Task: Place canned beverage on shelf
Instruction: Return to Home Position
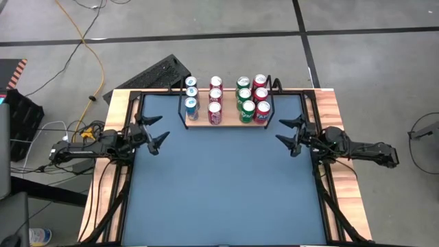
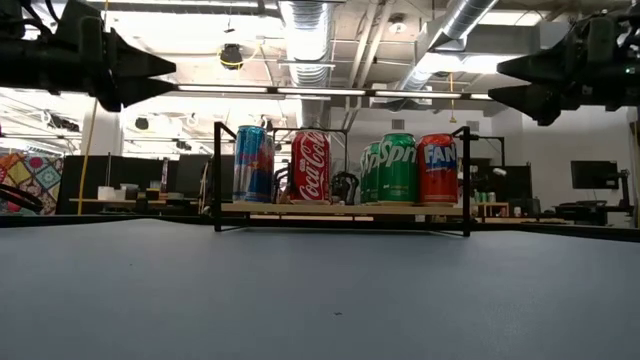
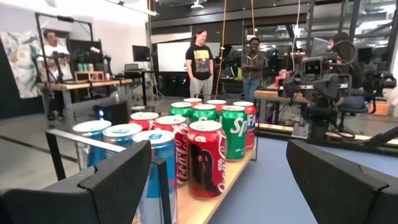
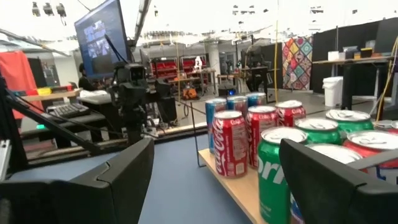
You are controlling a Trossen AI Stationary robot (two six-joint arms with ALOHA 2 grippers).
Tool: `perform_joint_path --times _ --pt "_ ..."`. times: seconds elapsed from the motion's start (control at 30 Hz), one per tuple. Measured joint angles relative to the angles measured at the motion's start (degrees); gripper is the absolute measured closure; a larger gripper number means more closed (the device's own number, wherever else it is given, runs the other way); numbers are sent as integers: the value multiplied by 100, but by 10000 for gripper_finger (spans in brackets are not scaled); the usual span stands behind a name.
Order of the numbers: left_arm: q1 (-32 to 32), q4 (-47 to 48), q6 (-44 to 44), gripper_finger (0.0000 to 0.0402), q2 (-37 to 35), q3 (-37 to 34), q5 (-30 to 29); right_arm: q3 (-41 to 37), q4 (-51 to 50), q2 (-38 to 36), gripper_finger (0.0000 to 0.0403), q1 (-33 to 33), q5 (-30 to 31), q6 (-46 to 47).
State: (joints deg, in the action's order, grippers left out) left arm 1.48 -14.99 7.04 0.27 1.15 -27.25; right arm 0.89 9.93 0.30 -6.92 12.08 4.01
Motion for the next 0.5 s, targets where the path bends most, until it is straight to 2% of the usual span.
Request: perform_joint_path --times 0.2,0.4,0.5 --pt "0 322 -176 42 0 0 -4 0 -311 0 65 0 2 0" --pt "0 1159 -190 42 -1 -1 -6 2 -687 4 65 1 0 2" --pt "-2 1176 -173 42 57 2 -4 16 -802 3 65 1 -3 2"
